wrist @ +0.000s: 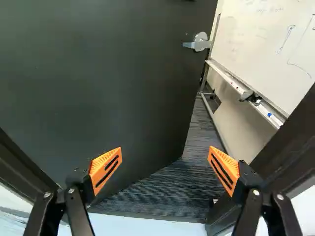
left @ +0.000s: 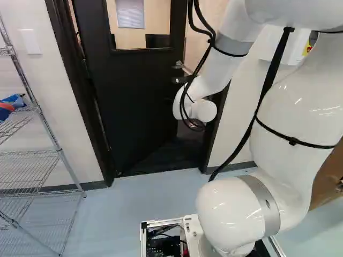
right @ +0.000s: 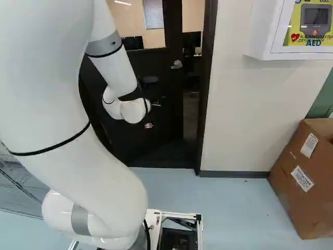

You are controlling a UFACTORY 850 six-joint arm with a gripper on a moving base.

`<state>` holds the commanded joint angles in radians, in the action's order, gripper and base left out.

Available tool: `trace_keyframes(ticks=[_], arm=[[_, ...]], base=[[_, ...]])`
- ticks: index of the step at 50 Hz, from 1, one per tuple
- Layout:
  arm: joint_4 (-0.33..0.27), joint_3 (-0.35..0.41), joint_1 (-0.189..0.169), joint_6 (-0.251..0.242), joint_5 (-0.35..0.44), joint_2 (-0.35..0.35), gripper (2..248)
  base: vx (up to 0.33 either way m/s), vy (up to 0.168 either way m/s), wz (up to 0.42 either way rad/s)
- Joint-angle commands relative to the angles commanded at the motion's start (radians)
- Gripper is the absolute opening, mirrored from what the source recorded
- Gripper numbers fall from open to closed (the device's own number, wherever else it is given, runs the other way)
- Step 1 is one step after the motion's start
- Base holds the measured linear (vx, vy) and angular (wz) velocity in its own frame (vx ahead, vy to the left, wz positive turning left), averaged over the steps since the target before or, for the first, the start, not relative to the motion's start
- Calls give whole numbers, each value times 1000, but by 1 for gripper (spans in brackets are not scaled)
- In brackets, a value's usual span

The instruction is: Open the door and move inside

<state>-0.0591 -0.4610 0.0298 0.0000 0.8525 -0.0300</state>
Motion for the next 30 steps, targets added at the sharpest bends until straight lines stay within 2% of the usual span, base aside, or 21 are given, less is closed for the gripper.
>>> trace_keyframes(ticks=[12, 30], arm=[[0, 42, -26, 0, 0, 41, 247], [0, 47, -30, 0, 0, 46, 247]], base=[[0, 0, 0], [0, 0, 0]])
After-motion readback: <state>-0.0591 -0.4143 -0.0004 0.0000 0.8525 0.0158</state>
